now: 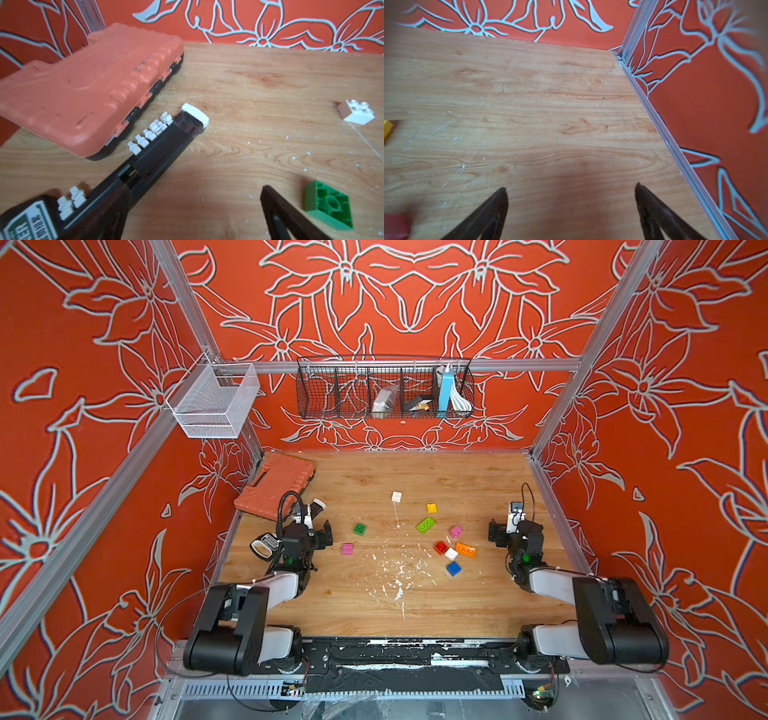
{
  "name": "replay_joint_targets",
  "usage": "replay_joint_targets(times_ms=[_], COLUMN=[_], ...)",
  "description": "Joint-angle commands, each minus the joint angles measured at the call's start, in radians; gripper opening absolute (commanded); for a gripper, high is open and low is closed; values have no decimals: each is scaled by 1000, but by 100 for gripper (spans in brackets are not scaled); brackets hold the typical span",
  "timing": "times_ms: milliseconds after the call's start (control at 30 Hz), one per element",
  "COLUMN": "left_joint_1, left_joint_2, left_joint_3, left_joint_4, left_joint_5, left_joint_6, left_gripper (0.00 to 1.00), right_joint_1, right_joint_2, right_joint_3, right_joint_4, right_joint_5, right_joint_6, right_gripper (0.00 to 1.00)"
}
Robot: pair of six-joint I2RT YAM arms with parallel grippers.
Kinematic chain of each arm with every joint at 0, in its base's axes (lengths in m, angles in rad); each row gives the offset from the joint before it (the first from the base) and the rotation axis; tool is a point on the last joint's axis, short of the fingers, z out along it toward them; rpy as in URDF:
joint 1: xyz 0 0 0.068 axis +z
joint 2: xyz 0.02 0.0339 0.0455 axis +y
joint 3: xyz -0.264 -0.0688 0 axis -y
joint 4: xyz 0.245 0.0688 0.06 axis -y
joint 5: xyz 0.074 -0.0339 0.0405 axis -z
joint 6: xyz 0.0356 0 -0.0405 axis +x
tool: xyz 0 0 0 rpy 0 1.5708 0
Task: Assemble the letter r with lego
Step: Pick up the lego brick from the center of the board.
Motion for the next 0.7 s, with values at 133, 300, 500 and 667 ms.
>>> replay_joint_targets(times_ms=[133,300,500,667], left_joint_1=[-179,-241,-346,-471], left_joint_2=[-290,-318,-236,-137], left_joint_3=[78,298,469,581], left_joint_4=[-275,-726,-967,-1150], left_joint_5=[-360,-400,-281,-245], left_joint_6=[-68,-495,-562,-637], left_gripper=[99,99,99,99], right_joint_1=[-2,6,40,186], right_joint_2=[-253,-326,-288,-228], right_joint_3=[101,193,283,353], right_joint_4=[-276,-425,-657,-803], right_joint_5=[57,-4,-59,-90], right_joint_6=[183,389,639,711], right_gripper=[97,97,98,98])
